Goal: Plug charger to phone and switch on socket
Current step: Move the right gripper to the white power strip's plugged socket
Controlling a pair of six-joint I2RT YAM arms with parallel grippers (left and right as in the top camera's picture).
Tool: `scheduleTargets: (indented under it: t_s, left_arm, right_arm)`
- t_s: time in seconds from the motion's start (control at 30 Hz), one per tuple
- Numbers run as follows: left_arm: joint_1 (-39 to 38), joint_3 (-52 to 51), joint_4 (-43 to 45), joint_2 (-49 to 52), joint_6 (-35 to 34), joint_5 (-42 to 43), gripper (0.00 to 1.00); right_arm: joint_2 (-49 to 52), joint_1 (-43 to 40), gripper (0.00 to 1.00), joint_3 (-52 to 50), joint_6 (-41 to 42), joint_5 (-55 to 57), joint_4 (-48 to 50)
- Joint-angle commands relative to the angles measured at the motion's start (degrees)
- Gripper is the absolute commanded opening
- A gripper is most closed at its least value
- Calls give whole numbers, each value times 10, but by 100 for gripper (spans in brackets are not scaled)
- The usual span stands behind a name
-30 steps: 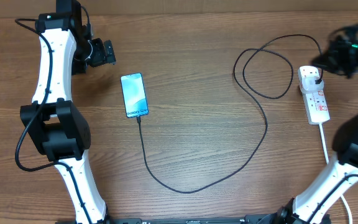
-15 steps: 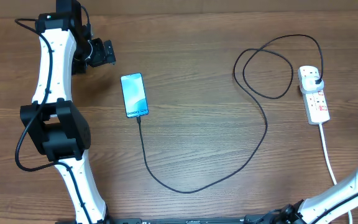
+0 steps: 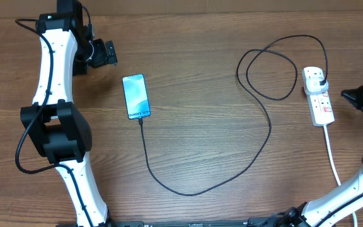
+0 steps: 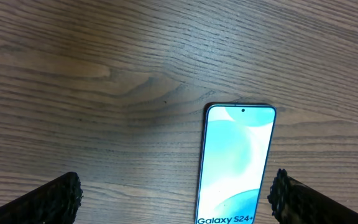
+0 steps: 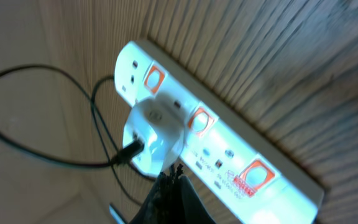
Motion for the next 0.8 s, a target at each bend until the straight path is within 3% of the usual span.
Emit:
scheduleTargets:
  t_s: [0.0,0.4,0.77]
  left_arm:
    - [1,7,-1,-12,-4,4,100]
    - [1,7,-1,-12,-4,4,100]
    - [1,7,-1,-12,-4,4,100]
  right_arm:
    - [-11,4,4,-34,35,16,26]
    - [-11,28,4,-144,77,-14,184]
    - [-11,41,4,-155,106,-16,243]
